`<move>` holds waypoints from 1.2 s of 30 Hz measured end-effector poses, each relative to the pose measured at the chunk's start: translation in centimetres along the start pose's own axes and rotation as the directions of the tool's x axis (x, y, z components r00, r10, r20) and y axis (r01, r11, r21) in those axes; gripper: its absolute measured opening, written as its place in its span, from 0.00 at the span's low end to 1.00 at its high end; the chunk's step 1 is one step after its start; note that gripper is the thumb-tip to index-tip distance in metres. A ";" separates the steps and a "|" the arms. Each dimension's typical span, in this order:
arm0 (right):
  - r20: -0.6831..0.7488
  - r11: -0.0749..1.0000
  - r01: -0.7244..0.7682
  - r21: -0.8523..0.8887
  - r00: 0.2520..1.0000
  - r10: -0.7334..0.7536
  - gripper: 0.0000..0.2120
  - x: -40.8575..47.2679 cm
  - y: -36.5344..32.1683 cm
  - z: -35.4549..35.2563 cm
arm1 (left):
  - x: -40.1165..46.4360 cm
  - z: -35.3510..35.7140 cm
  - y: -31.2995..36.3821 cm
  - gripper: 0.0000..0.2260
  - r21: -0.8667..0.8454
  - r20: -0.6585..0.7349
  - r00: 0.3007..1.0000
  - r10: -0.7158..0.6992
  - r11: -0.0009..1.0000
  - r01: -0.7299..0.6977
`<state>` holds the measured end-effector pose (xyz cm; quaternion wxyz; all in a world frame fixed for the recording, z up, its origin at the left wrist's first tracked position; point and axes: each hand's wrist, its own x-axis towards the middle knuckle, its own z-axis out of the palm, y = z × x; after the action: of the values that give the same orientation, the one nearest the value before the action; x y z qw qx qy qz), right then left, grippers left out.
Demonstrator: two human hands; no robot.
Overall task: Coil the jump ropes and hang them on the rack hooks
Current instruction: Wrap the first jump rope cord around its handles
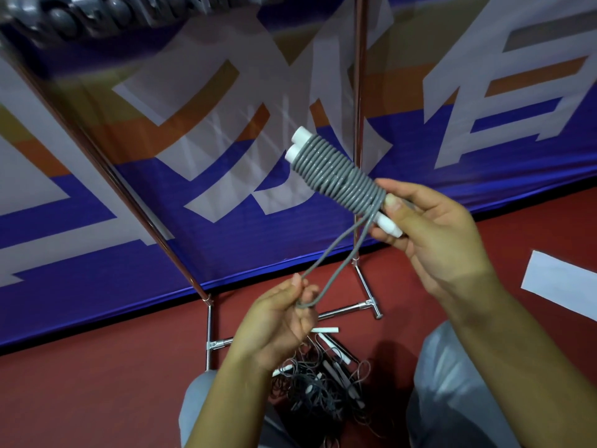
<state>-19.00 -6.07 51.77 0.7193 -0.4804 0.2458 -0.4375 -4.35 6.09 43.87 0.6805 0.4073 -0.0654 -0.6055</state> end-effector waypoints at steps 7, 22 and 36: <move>0.123 0.980 -0.173 0.096 0.979 0.160 0.12 -0.4 0.5 0.4 | 0.9 -2.8 -1.6 0.09 -0.116 0.205 0.966 0.155 0.984 -0.133; 0.343 0.849 -0.525 0.056 0.809 0.478 0.07 -0.8 -0.8 -0.3 | 4.5 -3.8 2.5 0.18 0.295 0.325 0.928 0.182 0.913 -0.282; 0.416 0.814 -0.462 -0.352 0.701 0.578 0.09 -3.1 -0.3 0.5 | 1.5 2.0 6.4 0.10 0.762 0.153 0.889 0.432 0.522 -0.384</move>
<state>-20.28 -3.24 51.99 0.7938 -0.5647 0.2217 -0.0430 -0.21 3.38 48.66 0.5619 0.6488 -0.3934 -0.3295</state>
